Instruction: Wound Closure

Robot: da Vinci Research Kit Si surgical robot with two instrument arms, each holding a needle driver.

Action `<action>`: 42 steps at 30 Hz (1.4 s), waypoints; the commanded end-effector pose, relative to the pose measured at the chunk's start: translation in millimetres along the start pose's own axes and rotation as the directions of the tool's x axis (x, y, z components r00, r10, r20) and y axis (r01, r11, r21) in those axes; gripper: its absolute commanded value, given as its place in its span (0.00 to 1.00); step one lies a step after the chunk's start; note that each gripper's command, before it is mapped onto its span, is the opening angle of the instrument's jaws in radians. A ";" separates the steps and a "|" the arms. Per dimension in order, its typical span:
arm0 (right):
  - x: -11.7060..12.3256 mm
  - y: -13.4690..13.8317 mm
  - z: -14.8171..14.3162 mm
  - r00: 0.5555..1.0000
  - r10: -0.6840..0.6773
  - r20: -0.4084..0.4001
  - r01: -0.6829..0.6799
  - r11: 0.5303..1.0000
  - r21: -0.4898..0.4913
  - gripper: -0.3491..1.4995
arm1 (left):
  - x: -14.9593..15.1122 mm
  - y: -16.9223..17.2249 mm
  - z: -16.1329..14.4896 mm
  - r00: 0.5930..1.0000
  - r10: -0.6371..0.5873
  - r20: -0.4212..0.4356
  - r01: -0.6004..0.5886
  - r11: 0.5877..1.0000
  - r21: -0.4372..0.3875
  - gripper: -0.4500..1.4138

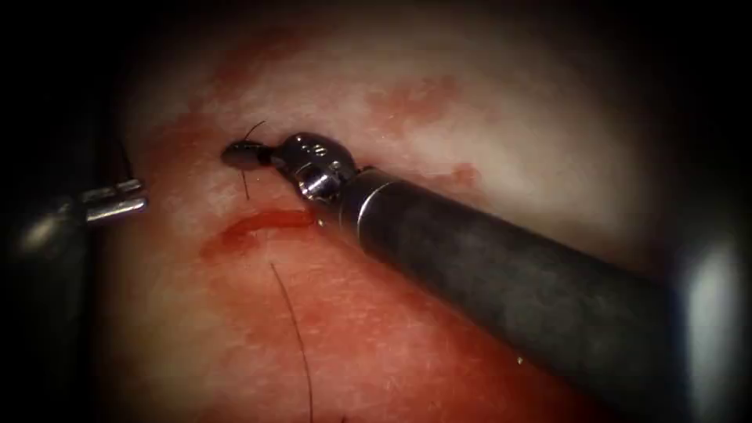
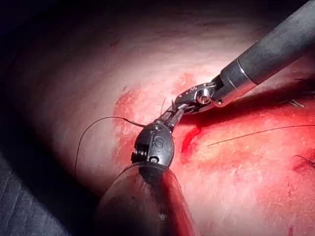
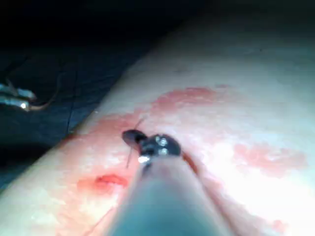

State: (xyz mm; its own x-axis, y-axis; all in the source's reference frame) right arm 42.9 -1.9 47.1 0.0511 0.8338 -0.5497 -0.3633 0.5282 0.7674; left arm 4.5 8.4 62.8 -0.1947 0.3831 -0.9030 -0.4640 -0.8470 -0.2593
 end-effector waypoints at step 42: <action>5.6 -3.5 -2.3 0.974 -0.225 -0.019 0.224 0.974 -0.042 0.00 | -0.8 -0.1 0.9 1.000 -0.003 0.004 0.003 1.000 -0.002 0.00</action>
State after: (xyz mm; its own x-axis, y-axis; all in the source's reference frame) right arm 41.5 0.0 40.3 0.1156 0.6919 -0.7127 -0.3833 0.6930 0.6106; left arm 4.4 8.4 63.2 -0.1969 0.3876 -0.9006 -0.4634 -0.8462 -0.2629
